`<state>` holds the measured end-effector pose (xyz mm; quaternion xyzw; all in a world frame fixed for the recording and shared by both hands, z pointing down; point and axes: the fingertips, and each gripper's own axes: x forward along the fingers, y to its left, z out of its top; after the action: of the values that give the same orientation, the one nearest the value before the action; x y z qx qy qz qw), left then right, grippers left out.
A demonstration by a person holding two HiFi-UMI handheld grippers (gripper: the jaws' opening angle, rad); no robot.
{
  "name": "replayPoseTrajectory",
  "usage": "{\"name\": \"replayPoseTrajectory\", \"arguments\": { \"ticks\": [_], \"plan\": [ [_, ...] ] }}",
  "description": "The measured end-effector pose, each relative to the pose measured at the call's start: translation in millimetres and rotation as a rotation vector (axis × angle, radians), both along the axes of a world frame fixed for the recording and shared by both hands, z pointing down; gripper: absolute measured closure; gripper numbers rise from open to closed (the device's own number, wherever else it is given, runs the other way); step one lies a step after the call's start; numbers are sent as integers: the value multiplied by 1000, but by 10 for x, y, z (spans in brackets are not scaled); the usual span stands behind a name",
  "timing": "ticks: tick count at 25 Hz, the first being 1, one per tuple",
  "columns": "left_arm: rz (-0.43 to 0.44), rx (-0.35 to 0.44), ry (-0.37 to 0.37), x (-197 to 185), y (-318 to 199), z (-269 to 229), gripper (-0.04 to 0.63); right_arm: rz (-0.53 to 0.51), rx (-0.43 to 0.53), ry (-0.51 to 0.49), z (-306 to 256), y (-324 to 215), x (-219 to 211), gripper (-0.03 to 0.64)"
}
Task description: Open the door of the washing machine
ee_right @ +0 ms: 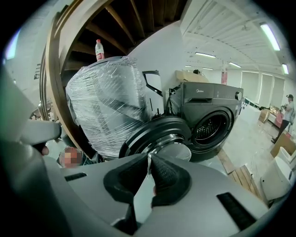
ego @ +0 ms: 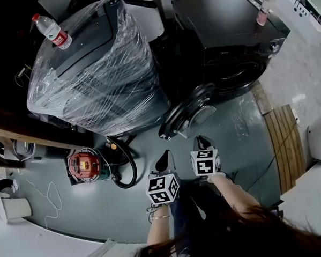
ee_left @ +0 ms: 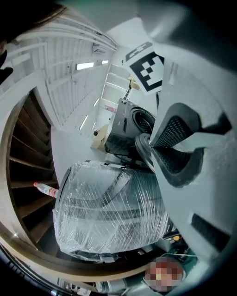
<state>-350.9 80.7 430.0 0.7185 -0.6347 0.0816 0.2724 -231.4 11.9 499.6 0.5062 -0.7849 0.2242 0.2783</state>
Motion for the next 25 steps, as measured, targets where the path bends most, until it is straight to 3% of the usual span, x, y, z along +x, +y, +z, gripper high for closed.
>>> {"name": "replayPoseTrajectory", "arguments": {
  "ticks": [7, 18, 25],
  "plan": [
    [-2, 48, -26, 211, 63, -394, 583, 5, 21, -42, -335, 156, 254, 609],
    [30, 135, -42, 486, 365, -891, 582, -52, 211, -21, -1043, 458, 386, 617],
    [79, 185, -50, 568, 597, -1217, 583, -22, 266, -30, -1440, 755, 521, 617]
  ]
}}
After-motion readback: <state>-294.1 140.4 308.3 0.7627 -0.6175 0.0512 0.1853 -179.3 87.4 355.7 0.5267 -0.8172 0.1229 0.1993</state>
